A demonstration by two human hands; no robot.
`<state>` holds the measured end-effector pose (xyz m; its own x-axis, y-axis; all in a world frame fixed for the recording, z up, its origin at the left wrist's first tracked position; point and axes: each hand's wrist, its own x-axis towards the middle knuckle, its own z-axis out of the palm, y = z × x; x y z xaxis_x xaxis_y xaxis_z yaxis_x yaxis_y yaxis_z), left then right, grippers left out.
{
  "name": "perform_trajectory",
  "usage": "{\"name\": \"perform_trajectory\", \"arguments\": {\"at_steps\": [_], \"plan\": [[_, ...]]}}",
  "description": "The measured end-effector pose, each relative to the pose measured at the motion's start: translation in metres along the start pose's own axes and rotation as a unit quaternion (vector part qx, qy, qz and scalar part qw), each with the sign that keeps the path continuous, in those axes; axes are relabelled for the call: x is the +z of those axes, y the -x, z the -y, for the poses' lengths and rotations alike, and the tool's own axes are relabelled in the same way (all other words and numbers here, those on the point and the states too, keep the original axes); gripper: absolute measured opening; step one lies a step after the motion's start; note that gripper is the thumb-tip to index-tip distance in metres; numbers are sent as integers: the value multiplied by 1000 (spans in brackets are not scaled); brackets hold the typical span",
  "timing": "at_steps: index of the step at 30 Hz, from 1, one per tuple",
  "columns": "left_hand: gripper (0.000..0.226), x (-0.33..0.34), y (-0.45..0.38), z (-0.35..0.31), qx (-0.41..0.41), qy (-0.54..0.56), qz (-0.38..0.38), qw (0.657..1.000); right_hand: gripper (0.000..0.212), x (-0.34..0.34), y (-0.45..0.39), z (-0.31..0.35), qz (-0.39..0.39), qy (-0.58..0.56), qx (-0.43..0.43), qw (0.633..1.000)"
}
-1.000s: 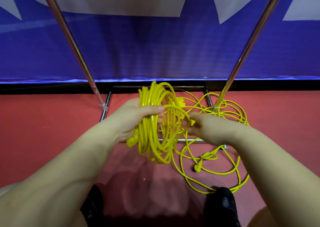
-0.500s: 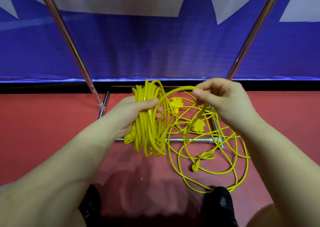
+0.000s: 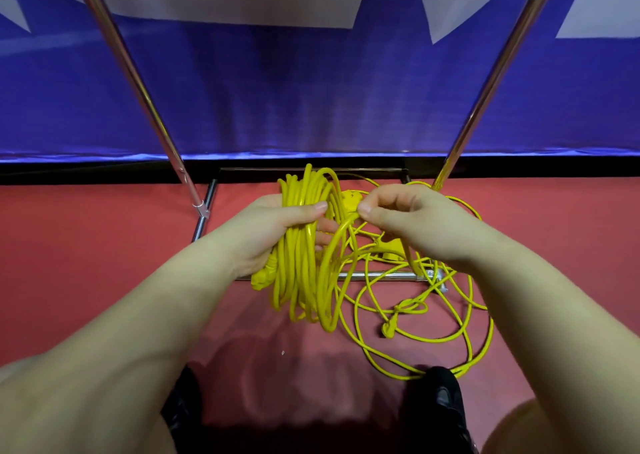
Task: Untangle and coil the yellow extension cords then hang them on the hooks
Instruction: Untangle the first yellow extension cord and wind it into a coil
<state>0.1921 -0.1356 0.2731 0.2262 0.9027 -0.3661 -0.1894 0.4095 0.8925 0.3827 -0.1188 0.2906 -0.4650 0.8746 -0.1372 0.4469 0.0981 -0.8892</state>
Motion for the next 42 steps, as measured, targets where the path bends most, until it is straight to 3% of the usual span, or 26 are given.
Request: {"name": "perform_trajectory", "arguments": {"at_steps": [6,13,15,17,19,22,24,26,29,31,33,34,37,40,42], "plan": [[11,7,6,6,-13,-54,61,997,13,15,-6,-4,-78,48,-36,995],[18,9,10,12,-2,-94,69,993,29,18,-8,-3,-138,77,-42,986],[16,7,10,13,1,-123,67,990,31,19,-6,-3,-107,76,-22,991],[18,2,8,12,-1,-117,47,992,34,17,-3,-5,-10,114,49,992],[20,-5,6,8,9,-92,22,995,41,15,0,-11,111,215,131,961],[25,-16,3,-3,31,5,-28,999,39,22,1,-25,230,332,170,899],[24,-22,2,-12,46,52,-73,995,28,26,1,-29,232,362,165,888],[22,-29,-1,-16,61,80,-113,988,18,25,0,-30,185,365,164,897],[20,-35,-3,-18,69,105,-149,981,22,20,-4,-33,99,358,143,917],[15,-35,-2,-19,71,93,-162,980,19,20,-6,-29,45,273,112,954],[10,-33,0,-17,68,50,-158,984,18,21,-8,-18,-7,77,104,992],[9,-31,1,-15,65,26,-145,987,16,20,-9,-11,-22,-33,114,993],[3,-23,4,-8,53,-32,-88,994,16,14,-10,0,-55,-248,144,956],[37,-20,3,1,45,-103,-43,993,22,7,-13,7,-79,-408,183,891],[35,-17,4,4,53,-146,-26,988,23,4,-14,9,-79,-472,201,854]]}}
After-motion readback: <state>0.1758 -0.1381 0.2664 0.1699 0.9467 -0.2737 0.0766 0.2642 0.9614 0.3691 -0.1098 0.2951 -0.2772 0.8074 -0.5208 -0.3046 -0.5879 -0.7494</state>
